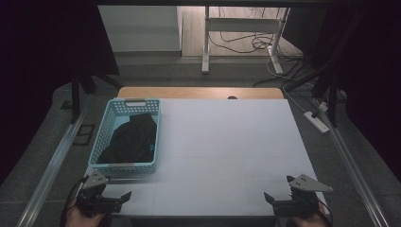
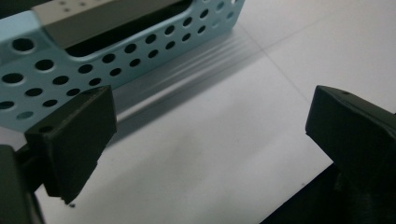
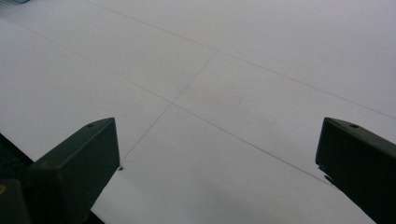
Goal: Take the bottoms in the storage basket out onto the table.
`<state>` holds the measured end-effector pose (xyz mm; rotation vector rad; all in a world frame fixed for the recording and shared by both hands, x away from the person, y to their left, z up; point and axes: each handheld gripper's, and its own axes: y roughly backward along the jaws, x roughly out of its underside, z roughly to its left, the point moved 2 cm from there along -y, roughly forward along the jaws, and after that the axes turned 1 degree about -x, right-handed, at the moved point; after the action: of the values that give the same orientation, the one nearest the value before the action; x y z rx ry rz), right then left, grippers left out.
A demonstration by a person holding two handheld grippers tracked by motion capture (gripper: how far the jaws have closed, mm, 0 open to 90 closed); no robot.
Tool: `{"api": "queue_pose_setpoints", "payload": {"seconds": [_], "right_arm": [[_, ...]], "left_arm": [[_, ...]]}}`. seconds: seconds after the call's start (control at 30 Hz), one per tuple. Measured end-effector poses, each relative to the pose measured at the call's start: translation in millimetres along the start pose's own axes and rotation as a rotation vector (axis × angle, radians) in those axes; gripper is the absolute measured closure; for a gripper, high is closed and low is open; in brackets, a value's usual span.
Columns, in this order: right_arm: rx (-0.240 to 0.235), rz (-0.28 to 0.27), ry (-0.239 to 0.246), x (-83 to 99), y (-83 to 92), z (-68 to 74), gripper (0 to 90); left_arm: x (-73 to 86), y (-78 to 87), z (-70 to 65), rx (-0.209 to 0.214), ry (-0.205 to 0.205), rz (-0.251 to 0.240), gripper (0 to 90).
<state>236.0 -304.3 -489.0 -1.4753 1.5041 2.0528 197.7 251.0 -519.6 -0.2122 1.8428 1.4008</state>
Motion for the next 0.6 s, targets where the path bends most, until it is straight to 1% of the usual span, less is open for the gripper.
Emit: {"api": "queue_pose_setpoints", "payload": {"seconds": [0.07,0.17,0.27,0.37,0.47,0.6], "right_arm": [[-0.005,-0.007,-0.019,0.2,0.8,-1.7,0.1],[-0.012,-0.015,-0.047,0.2,1.5,-4.3,0.1],[-0.024,-0.011,-0.052,0.1,0.8,-4.9,0.1],[-0.030,-0.003,-0.040,-0.1,0.2,-3.8,0.1],[-0.033,0.000,-0.036,0.0,-0.1,-3.5,0.1],[-0.038,0.000,-0.034,0.1,0.0,-3.5,0.1]], "left_arm": [[0.2,-0.2,0.9,0.005,0.007,0.001,2.5],[1.1,1.3,5.0,0.026,0.038,-0.012,2.4],[1.5,1.5,8.0,0.032,0.068,-0.016,3.2],[1.5,1.5,8.2,0.039,0.069,-0.017,3.2],[1.3,1.3,7.1,0.036,0.059,-0.013,3.2],[1.3,1.5,7.6,0.041,0.061,-0.016,3.2]]}}
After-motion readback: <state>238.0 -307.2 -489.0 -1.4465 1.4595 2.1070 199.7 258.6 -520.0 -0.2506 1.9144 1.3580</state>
